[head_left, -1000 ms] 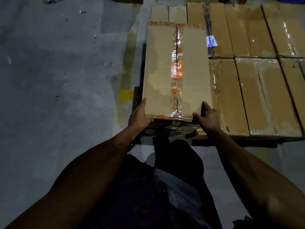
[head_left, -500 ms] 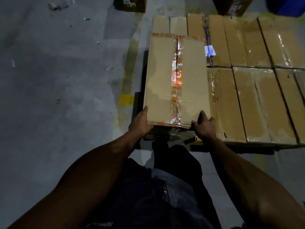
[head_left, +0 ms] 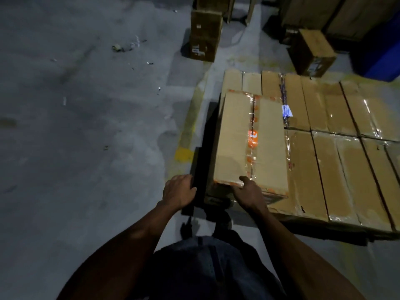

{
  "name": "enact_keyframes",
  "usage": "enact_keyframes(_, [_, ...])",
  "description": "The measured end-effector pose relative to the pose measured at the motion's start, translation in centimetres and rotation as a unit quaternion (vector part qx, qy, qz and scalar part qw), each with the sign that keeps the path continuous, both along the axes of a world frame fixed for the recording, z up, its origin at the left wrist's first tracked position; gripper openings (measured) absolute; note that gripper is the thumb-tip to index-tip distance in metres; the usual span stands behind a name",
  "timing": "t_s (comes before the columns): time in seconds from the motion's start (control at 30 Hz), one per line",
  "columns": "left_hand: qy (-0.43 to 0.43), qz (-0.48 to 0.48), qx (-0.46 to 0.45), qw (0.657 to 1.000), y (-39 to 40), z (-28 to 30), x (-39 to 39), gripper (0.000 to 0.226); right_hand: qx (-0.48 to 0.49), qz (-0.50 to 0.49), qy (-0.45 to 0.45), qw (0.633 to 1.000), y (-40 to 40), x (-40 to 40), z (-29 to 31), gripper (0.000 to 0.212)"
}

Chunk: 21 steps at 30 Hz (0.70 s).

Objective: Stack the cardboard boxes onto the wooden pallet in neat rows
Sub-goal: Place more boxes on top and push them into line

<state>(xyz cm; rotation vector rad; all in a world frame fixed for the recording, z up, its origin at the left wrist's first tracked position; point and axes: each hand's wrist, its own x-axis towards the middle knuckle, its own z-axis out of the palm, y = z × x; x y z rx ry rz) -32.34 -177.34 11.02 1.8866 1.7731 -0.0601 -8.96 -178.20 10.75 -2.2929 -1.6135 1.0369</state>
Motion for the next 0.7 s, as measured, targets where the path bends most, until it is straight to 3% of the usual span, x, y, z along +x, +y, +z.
enact_keyframes(0.4, [-0.018, 0.144, 0.007, 0.989, 1.1, 0.7, -10.6, 0.051, -0.008, 0.143, 0.0, 0.99, 5.7, -11.7, 1.5, 0.059])
enact_keyframes(0.7, [-0.043, 0.164, -0.023, 0.985, 15.7, -1.3, -15.3, 0.052, -0.028, 0.15, 0.011, 0.988, 21.5, -16.9, -1.6, 0.065])
